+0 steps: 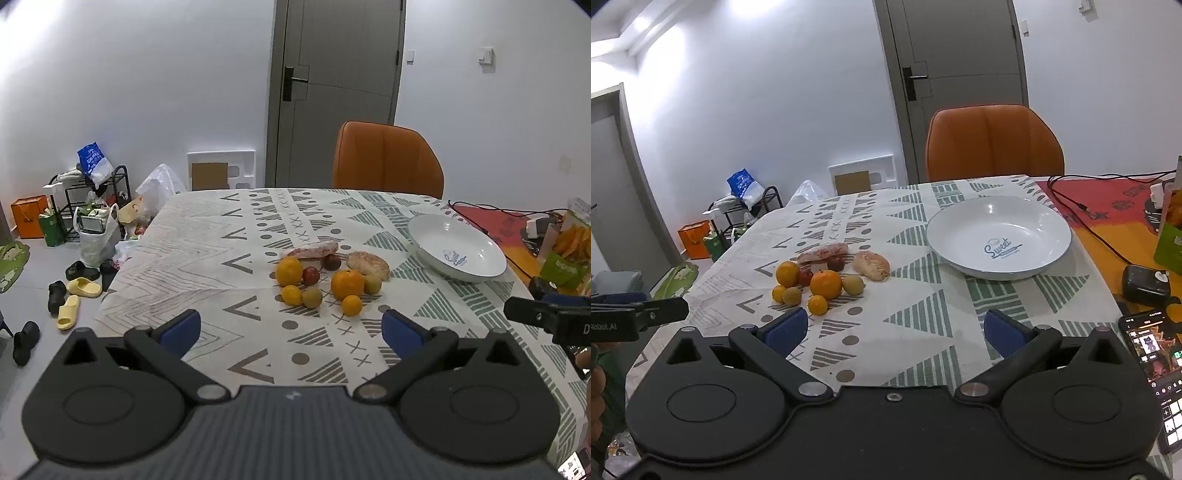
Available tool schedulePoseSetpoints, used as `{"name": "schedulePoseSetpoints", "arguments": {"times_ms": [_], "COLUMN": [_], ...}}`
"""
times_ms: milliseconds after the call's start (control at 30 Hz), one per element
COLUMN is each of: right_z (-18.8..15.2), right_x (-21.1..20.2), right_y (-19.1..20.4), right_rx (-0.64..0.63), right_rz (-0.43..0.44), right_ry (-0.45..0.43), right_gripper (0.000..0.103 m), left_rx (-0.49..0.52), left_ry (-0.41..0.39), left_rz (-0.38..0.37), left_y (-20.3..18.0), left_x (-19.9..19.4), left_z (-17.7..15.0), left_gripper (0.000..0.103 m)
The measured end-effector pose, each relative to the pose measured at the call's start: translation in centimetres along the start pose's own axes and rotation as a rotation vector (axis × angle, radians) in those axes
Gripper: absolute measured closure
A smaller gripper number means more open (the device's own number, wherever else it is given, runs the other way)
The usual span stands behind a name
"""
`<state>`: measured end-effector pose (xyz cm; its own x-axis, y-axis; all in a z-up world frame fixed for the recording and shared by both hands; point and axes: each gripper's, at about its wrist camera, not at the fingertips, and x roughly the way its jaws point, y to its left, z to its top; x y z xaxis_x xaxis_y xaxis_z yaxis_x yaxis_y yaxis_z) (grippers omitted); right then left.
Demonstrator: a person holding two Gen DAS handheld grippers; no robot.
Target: Organize fruits
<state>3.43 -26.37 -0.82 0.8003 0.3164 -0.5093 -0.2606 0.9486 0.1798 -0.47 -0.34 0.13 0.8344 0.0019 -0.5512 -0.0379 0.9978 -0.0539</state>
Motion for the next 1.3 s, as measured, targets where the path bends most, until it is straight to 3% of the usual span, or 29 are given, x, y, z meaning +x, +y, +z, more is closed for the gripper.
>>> {"name": "schedulePoseSetpoints", "arguments": {"times_ms": [1300], "right_z": [-0.64], "right_x": [0.45], "right_y": [0.23], "right_rx": [-0.019], "right_rz": [0.000], "right_ry": [0.020], "right_gripper": [0.000], "left_rx": [0.010], "left_ry": [-0.006], "left_rz": [-0.001], "left_y": [0.35], "left_x": [-0.27], "left_z": [-0.14], "left_gripper": [0.000]}}
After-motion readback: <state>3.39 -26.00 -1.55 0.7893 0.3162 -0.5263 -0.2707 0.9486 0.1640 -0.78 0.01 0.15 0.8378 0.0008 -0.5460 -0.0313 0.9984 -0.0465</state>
